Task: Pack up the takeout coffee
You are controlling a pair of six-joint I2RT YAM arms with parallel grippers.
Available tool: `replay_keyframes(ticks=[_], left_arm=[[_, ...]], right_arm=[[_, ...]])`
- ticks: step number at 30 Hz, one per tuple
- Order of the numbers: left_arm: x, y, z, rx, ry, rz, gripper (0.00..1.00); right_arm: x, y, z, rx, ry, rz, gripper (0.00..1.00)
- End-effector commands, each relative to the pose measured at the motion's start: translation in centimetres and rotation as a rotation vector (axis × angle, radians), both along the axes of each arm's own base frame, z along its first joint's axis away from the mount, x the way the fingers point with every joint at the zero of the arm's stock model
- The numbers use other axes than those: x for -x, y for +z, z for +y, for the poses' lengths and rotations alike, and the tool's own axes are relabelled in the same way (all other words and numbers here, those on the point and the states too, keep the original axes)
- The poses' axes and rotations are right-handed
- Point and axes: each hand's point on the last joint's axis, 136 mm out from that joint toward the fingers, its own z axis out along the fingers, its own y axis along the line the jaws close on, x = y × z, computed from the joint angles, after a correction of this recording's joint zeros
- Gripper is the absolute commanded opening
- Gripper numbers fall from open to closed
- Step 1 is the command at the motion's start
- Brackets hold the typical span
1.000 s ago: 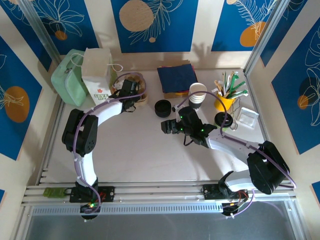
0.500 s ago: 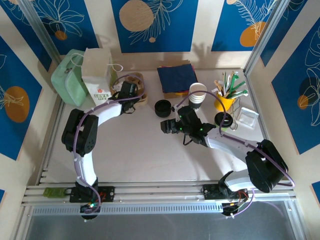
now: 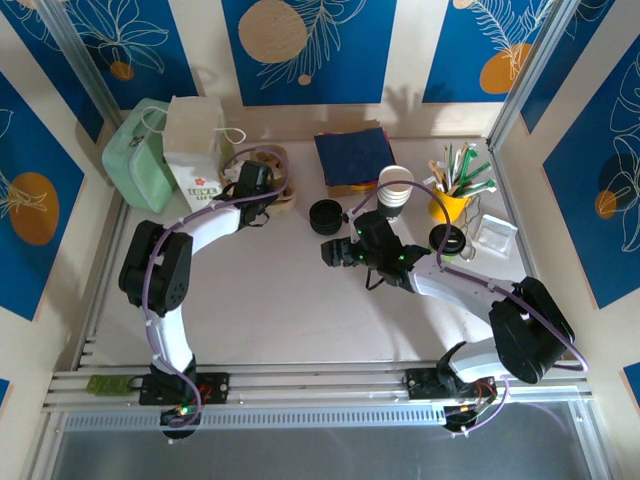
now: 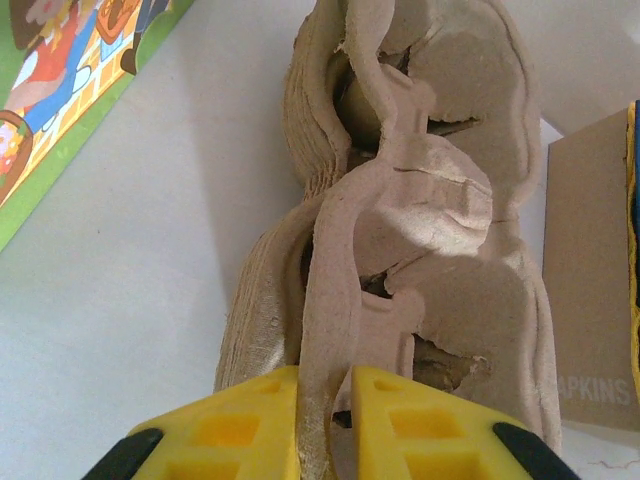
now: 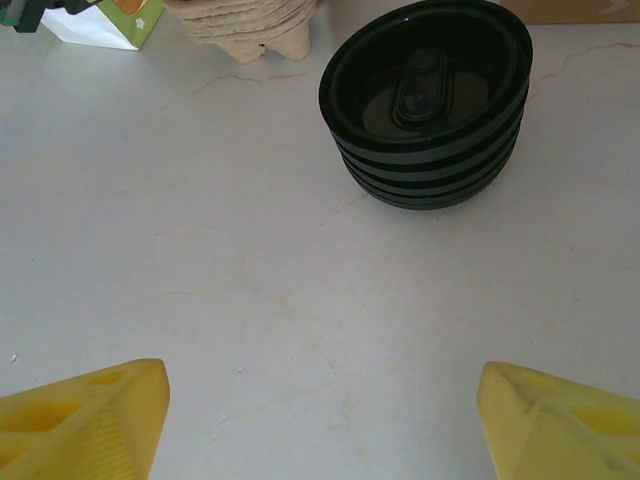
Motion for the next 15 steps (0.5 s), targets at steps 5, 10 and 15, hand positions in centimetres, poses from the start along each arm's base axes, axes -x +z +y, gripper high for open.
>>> replay_keyframes(ticks=[5, 10, 15], left_arm=[[-0.5, 2.8, 0.3, 0.032, 0.0, -0.062, 0.16], [-0.5, 3.7, 0.3, 0.034, -0.003, -0.081, 0.14], [-0.4, 4.7, 0.4, 0.039, -0.007, -0.104, 0.13]], right_arm=[[-0.7, 0.9, 0.2, -0.002, -0.01, -0.015, 0.81], [-0.7, 0.8, 0.2, 0.0, -0.011, -0.011, 0.81], [-0.6, 1.0, 0.2, -0.003, -0.009, -0.015, 0.81]])
